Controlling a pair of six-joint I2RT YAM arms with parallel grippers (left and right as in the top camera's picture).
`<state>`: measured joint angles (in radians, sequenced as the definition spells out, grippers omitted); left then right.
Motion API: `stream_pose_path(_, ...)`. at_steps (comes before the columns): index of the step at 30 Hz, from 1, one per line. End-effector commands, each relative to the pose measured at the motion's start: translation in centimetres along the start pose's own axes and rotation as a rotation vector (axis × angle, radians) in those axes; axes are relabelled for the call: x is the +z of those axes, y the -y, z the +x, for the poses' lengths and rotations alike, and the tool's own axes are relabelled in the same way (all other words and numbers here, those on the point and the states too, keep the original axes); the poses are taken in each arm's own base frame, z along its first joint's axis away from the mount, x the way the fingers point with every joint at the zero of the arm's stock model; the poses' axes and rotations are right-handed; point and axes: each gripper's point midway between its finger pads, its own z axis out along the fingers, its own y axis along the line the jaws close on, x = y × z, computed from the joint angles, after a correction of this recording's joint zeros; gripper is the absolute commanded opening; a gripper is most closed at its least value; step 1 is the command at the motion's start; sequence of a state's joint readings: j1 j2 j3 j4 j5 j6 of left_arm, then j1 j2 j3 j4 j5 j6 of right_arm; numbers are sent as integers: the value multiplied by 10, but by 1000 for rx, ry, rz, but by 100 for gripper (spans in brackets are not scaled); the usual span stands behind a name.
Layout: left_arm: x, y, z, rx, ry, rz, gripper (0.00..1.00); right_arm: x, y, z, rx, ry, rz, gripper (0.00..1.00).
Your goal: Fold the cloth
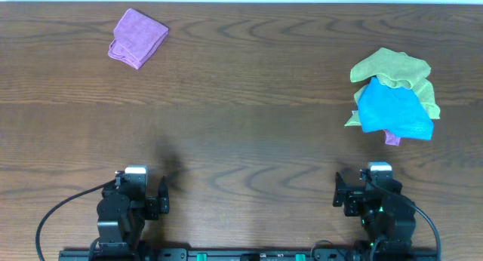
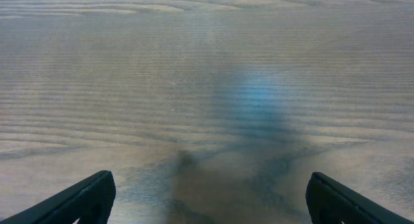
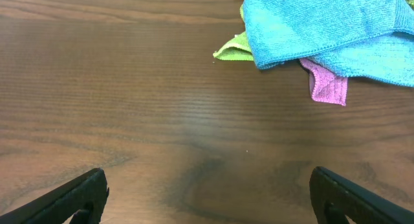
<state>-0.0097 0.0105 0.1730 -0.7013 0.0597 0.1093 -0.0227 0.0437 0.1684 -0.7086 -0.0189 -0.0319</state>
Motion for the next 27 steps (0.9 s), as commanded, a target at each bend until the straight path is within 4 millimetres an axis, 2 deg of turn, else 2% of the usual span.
stream_pose_path(1,2,-1,4,13,-10,-7,95,1,1,3,-4,-4,2,99)
stream_pose_path(11,2,-1,5,13,-10,-7,95,1,1,3,-4,-2,2,99)
stream_pose_path(15,2,-1,4,13,-10,-7,95,0,1,-6,24,22,3,99)
stream_pose_path(20,2,-1,4,13,-10,-7,95,-13,10,-31,101,2,44,99)
stream_pose_path(27,2,-1,4,13,-10,-7,95,-33,33,-90,192,-80,134,99)
